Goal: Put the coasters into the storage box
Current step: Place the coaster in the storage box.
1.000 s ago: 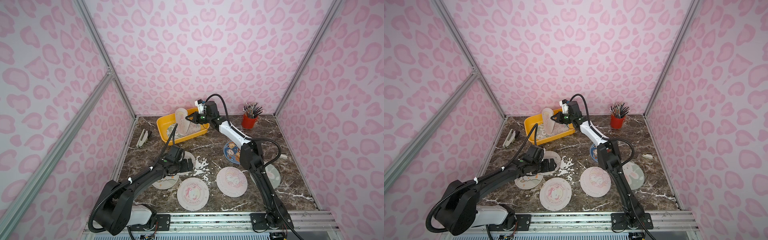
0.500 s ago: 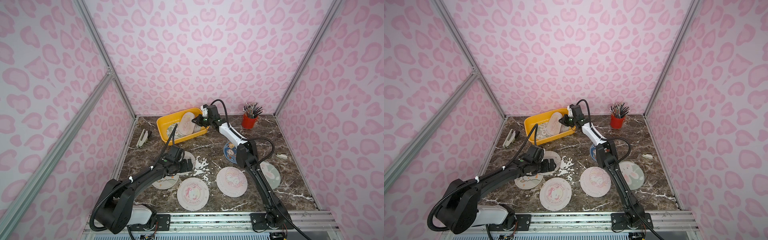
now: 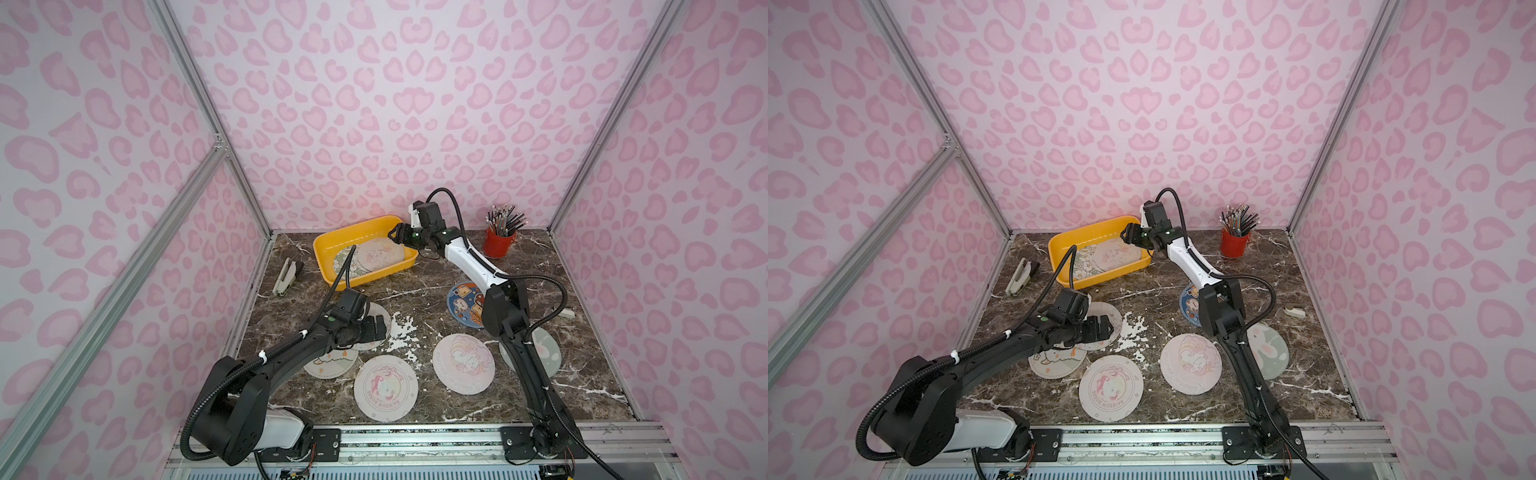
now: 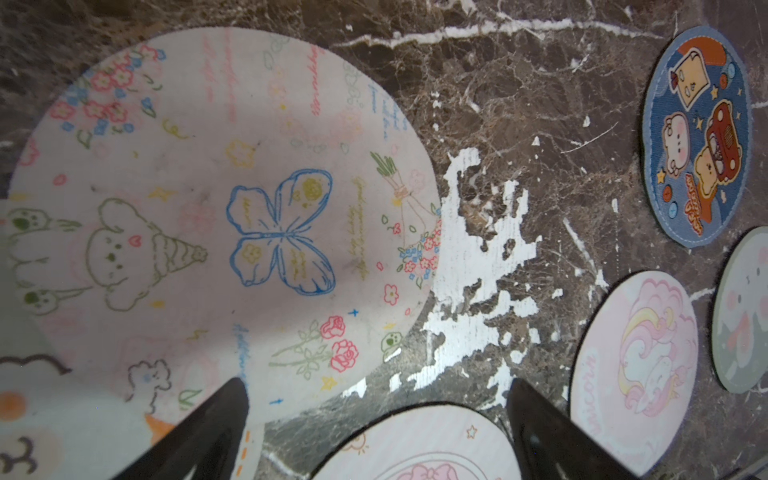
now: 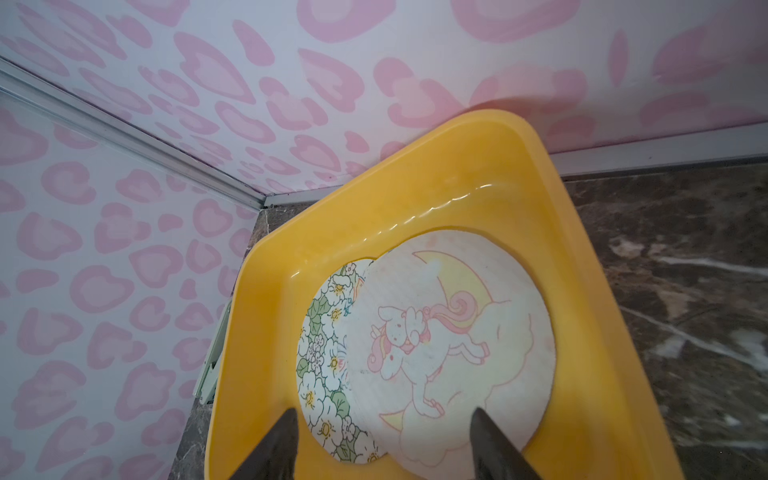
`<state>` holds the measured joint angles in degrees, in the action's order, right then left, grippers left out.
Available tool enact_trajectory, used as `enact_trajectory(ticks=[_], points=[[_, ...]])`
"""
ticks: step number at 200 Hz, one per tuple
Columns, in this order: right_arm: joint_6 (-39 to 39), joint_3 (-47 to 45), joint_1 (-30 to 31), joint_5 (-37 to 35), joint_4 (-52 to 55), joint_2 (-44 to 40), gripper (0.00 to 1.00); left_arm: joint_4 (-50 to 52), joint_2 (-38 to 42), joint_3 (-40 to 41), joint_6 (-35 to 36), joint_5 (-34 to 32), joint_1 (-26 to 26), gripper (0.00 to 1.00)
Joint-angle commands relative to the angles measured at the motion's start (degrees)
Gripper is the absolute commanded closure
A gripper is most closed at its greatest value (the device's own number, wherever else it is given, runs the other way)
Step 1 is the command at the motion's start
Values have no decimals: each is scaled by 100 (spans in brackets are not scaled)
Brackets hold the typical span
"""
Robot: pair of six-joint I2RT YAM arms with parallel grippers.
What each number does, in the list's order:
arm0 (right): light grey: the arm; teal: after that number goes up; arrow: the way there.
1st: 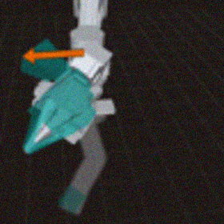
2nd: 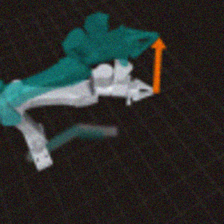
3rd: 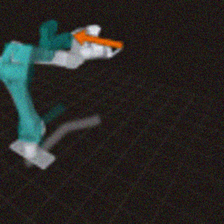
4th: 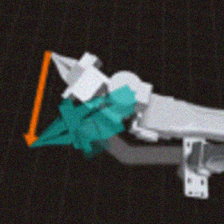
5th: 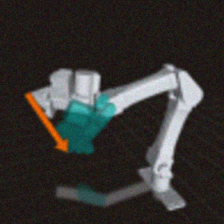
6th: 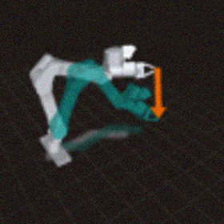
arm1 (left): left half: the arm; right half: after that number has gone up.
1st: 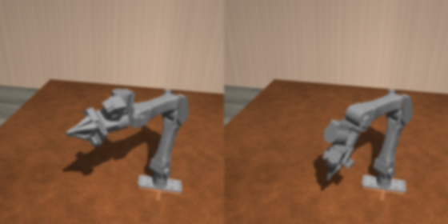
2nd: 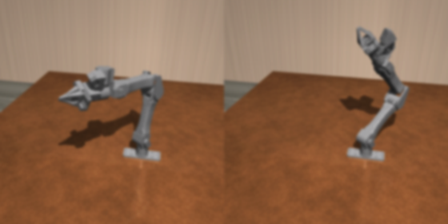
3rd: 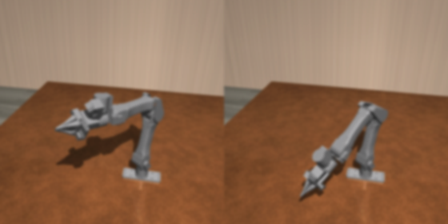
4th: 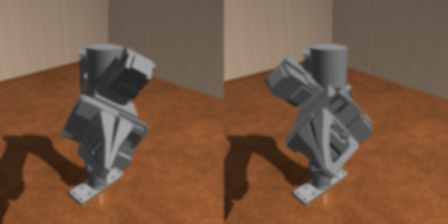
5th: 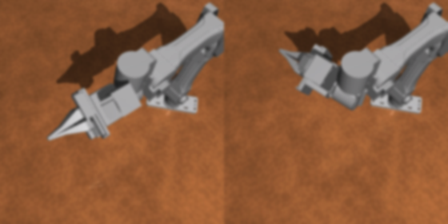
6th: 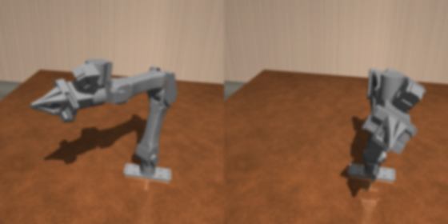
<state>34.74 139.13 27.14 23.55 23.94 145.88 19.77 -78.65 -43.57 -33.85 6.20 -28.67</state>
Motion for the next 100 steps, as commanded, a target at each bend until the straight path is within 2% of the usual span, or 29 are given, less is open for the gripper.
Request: enact_trajectory(ticks=[1, 36, 100], points=[[-283, -176, -46, -210, 303, -132, 32, 15, -45, -119, 84, 4, 7, 1], [-489, -1233, -264, -72, 419, -806, 30, -7, -171, -309, 128, 82, 0, 1], [-1072, -4215, -1039, -228, 301, -2635, 24, -23, -527, -725, 168, 126, -206, 1]])
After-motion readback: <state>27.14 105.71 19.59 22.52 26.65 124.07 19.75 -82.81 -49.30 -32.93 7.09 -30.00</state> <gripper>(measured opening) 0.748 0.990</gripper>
